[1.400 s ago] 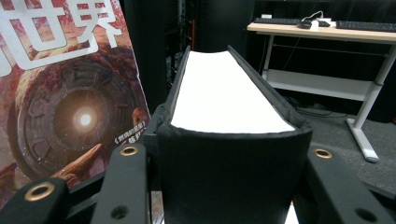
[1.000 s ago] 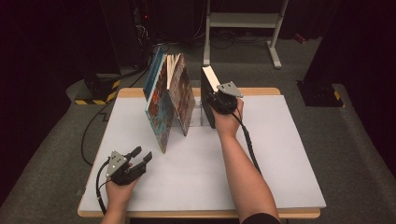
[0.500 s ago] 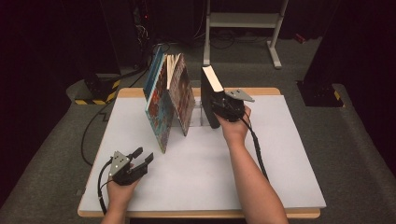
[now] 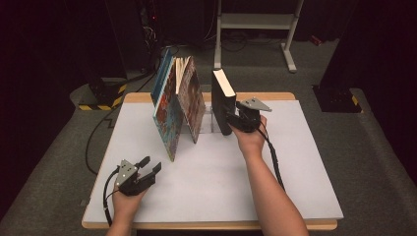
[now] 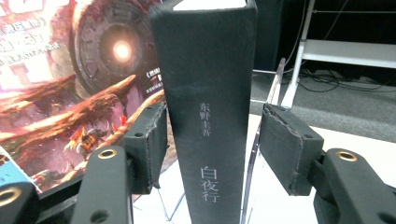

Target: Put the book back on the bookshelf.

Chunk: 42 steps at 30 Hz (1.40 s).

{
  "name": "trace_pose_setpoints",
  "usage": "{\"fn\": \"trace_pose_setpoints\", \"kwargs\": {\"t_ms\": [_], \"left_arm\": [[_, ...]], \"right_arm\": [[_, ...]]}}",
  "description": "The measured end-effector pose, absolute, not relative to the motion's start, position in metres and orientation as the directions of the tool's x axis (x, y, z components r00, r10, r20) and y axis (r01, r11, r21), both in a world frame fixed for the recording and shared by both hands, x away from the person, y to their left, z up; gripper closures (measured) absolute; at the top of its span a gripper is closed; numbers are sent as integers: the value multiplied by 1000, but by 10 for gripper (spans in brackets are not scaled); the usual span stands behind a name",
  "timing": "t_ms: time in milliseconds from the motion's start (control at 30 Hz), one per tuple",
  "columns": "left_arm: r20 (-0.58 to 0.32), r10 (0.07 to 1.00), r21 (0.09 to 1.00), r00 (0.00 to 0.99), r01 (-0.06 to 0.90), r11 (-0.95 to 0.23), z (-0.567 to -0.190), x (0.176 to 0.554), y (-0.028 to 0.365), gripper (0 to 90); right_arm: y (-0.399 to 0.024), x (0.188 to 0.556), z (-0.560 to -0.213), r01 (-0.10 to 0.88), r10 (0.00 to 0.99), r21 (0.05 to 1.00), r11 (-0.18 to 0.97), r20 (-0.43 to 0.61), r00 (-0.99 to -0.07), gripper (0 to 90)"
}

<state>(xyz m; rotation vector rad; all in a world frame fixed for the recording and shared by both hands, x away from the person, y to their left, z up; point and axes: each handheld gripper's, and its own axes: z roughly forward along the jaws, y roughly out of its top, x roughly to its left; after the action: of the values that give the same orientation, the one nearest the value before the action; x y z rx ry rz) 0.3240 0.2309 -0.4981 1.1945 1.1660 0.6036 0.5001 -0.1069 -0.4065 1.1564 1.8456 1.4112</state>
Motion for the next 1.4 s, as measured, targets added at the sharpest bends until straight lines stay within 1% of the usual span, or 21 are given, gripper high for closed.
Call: {"fn": "trace_pose_setpoints", "kwargs": {"t_ms": [300, 467, 633, 967, 1400], "left_arm": [[-376, 863, 925, 337, 194, 327, -498, 324, 231, 451], [-376, 864, 925, 335, 195, 327, -499, 325, 233, 451], [-373, 865, 926, 335, 194, 324, -498, 324, 233, 451], [-380, 862, 923, 336, 192, 332, -498, 324, 233, 451], [-374, 863, 925, 338, 196, 324, -498, 324, 234, 451]], "right_arm": [[-109, 501, -405, 303, 862, 949, 86, 82, -501, 450], [-107, 503, -407, 303, 857, 949, 92, 79, -508, 489], [-106, 503, -408, 305, 859, 947, 99, 73, -507, 500], [-100, 501, -406, 308, 873, 947, 93, 71, -483, 509], [-86, 502, -405, 310, 869, 945, 106, 63, -491, 497]]}}
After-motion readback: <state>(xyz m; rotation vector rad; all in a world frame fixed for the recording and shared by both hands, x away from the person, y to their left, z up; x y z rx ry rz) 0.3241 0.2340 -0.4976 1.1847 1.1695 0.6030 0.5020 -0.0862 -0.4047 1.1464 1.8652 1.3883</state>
